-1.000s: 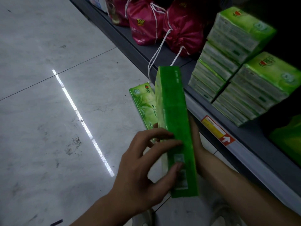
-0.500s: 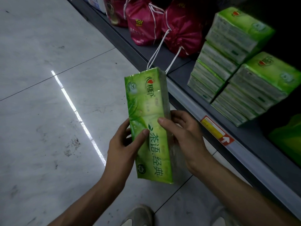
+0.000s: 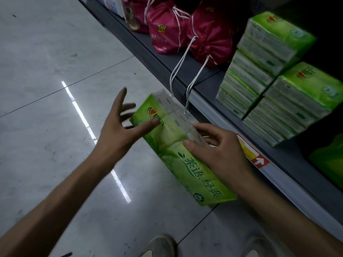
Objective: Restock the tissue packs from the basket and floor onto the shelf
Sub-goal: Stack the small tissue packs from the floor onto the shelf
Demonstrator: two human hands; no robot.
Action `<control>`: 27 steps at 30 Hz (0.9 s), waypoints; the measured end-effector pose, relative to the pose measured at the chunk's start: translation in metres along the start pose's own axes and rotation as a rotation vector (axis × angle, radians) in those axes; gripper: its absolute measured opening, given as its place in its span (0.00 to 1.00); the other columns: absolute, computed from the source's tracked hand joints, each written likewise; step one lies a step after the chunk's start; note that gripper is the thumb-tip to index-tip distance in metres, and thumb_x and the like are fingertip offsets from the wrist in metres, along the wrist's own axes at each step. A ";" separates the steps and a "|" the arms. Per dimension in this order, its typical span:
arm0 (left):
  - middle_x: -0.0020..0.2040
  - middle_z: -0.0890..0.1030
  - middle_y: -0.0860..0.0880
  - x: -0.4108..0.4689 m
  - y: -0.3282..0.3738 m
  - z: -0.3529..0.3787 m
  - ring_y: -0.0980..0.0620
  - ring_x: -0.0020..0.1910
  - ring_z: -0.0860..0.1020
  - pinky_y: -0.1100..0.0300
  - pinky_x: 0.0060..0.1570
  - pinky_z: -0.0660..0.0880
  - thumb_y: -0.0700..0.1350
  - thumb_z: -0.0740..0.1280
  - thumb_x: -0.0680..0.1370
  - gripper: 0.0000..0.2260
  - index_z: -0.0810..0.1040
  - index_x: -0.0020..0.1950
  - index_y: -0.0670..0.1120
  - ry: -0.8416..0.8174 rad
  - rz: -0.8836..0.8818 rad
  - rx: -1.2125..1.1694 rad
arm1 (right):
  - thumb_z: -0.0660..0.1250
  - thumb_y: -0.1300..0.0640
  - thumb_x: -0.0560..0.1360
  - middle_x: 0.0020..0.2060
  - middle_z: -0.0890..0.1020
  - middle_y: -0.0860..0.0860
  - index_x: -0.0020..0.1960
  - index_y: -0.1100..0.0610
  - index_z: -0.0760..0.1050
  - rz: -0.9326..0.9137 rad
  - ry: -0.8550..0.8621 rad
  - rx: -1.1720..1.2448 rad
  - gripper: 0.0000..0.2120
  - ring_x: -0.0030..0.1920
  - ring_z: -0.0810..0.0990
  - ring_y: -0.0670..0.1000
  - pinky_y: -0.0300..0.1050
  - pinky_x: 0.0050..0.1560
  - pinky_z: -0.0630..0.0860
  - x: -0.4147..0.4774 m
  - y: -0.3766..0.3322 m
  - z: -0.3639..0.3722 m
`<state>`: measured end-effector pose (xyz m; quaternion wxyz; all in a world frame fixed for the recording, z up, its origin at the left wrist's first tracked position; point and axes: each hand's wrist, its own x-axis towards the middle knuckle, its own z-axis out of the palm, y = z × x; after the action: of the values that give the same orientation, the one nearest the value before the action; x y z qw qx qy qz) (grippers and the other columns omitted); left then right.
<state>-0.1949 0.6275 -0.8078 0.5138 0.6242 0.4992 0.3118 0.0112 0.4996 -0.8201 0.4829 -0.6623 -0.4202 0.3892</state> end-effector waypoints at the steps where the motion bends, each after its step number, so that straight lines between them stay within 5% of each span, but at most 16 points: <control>1: 0.75 0.72 0.52 0.005 0.003 -0.006 0.54 0.71 0.74 0.63 0.58 0.79 0.57 0.80 0.65 0.51 0.57 0.83 0.63 -0.051 0.058 0.087 | 0.79 0.55 0.72 0.48 0.87 0.38 0.57 0.45 0.83 -0.027 -0.015 -0.071 0.15 0.48 0.85 0.39 0.34 0.47 0.82 -0.001 -0.001 -0.001; 5: 0.70 0.76 0.59 0.017 0.012 -0.020 0.58 0.70 0.75 0.51 0.70 0.75 0.58 0.80 0.63 0.51 0.58 0.81 0.68 -0.344 0.182 0.364 | 0.79 0.46 0.69 0.51 0.85 0.39 0.62 0.46 0.83 -0.077 -0.018 -0.288 0.22 0.50 0.84 0.39 0.41 0.49 0.83 -0.002 -0.003 -0.001; 8: 0.67 0.78 0.62 0.022 0.018 -0.024 0.60 0.65 0.78 0.53 0.65 0.79 0.56 0.82 0.66 0.47 0.62 0.78 0.71 -0.476 0.250 0.541 | 0.74 0.41 0.67 0.49 0.84 0.42 0.62 0.47 0.83 -0.168 -0.036 -0.415 0.25 0.47 0.84 0.43 0.49 0.45 0.83 -0.002 -0.001 -0.001; 11: 0.63 0.78 0.61 0.027 0.017 -0.026 0.56 0.60 0.79 0.52 0.59 0.81 0.57 0.83 0.67 0.35 0.74 0.72 0.66 -0.555 0.336 0.757 | 0.71 0.41 0.67 0.51 0.82 0.42 0.65 0.47 0.82 -0.243 -0.073 -0.527 0.27 0.48 0.82 0.43 0.47 0.46 0.82 -0.003 -0.002 -0.003; 20: 0.59 0.81 0.62 0.019 0.023 -0.039 0.60 0.56 0.81 0.62 0.51 0.81 0.57 0.81 0.67 0.26 0.81 0.64 0.62 -0.471 0.474 0.698 | 0.69 0.36 0.73 0.57 0.80 0.41 0.72 0.45 0.75 -0.344 -0.100 -0.674 0.29 0.53 0.81 0.44 0.47 0.49 0.80 -0.013 -0.007 -0.016; 24: 0.56 0.83 0.62 0.013 0.023 -0.051 0.64 0.54 0.81 0.64 0.50 0.79 0.57 0.82 0.63 0.26 0.82 0.60 0.64 -0.360 0.419 0.588 | 0.65 0.33 0.72 0.55 0.80 0.42 0.74 0.45 0.72 -0.363 -0.036 -0.834 0.33 0.50 0.78 0.45 0.42 0.44 0.74 -0.023 -0.007 -0.033; 27: 0.56 0.83 0.62 0.010 0.022 -0.062 0.65 0.52 0.82 0.67 0.51 0.77 0.55 0.82 0.62 0.25 0.83 0.58 0.63 -0.287 0.375 0.562 | 0.67 0.34 0.71 0.57 0.80 0.45 0.74 0.47 0.72 -0.378 0.015 -0.909 0.34 0.54 0.77 0.48 0.46 0.51 0.73 -0.025 -0.004 -0.048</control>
<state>-0.2413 0.6583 -0.7705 0.3206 0.8591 0.3651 0.1605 0.0456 0.4621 -0.8022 0.2102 -0.7212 -0.6567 0.0672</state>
